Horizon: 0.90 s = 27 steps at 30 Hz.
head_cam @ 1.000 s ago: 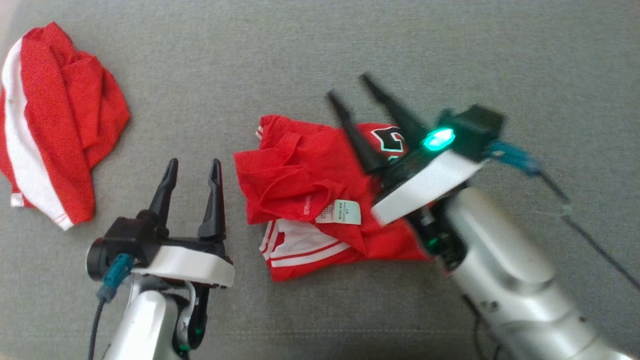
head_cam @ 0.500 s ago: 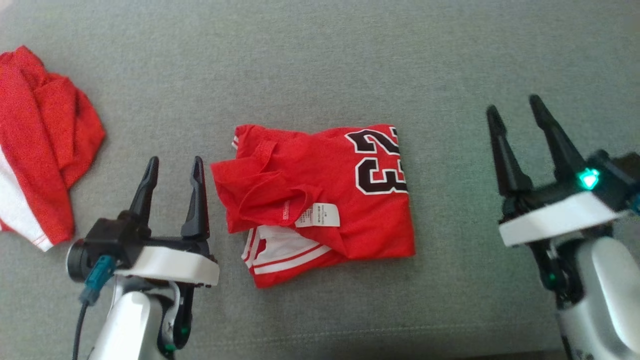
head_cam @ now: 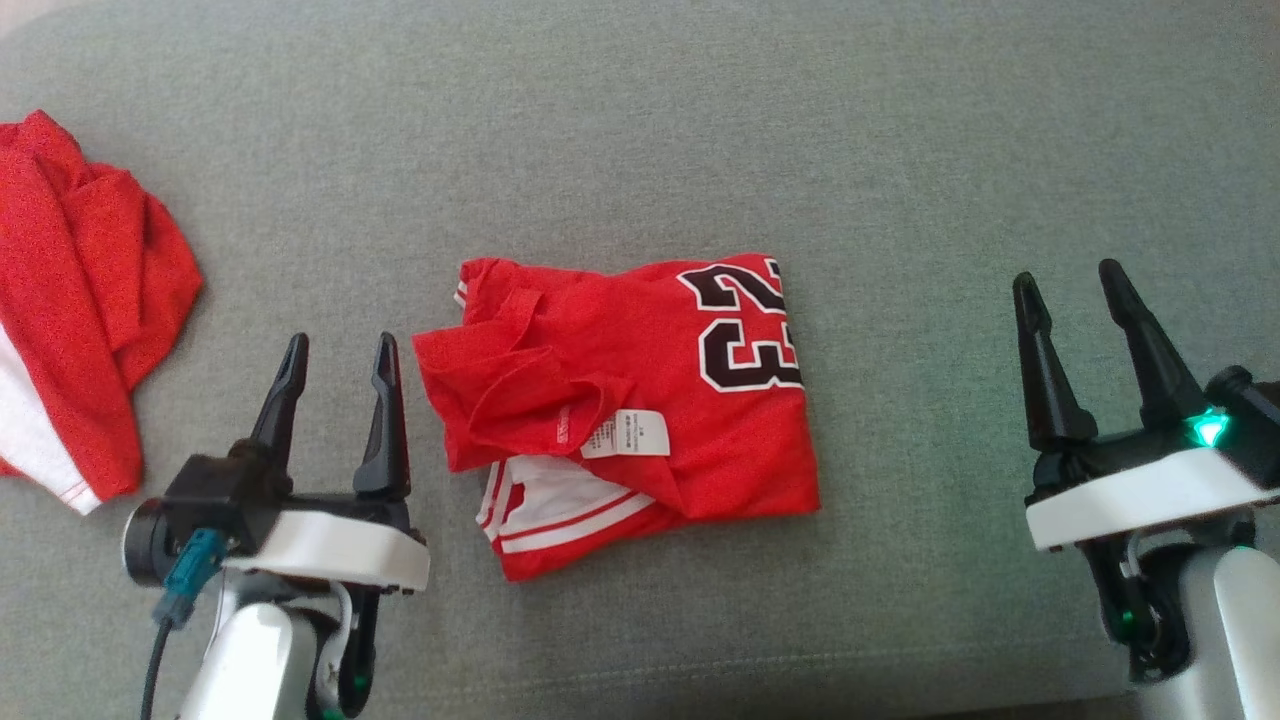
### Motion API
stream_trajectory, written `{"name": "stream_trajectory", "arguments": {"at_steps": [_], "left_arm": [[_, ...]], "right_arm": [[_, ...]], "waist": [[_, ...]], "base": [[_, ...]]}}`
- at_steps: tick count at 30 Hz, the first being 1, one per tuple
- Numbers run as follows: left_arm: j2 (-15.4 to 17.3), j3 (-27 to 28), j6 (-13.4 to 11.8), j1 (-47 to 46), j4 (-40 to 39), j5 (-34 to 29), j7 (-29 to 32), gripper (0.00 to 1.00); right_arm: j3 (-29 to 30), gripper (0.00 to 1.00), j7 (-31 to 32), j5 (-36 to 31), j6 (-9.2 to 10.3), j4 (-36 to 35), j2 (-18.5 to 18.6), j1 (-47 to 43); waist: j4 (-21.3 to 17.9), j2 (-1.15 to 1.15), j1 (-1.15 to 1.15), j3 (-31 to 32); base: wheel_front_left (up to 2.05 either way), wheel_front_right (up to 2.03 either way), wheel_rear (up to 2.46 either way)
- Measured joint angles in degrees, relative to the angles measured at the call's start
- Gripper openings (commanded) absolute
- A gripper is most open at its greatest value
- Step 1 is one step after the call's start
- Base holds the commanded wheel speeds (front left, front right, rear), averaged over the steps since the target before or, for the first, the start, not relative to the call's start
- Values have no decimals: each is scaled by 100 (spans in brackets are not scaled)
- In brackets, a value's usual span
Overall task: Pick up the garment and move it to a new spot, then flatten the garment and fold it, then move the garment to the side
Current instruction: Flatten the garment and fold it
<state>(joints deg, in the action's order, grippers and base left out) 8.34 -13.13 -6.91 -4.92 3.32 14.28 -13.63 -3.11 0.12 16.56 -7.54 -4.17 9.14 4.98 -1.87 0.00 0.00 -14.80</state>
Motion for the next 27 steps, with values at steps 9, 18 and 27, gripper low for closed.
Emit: {"name": "stream_trajectory", "arguments": {"at_steps": [9,18,27], "left_arm": [[33,-53,-38,0,-30,0,18,100],[38,-75,-65,-7,-45,1,18,100],[36,-118,-13,-186,-35,52,-9,100]], "right_arm": [[62,100,43,-1,0,-63,-107,-3],[73,0,131,12,0,-15,-104,9],[-2214,0,257,572,0,1267,-154,804]], "waist": [[-33,0,0,0],[30,0,0,-53],[211,0,0,-211]], "base": [[0,0,0],[0,0,0],[0,0,0]]}}
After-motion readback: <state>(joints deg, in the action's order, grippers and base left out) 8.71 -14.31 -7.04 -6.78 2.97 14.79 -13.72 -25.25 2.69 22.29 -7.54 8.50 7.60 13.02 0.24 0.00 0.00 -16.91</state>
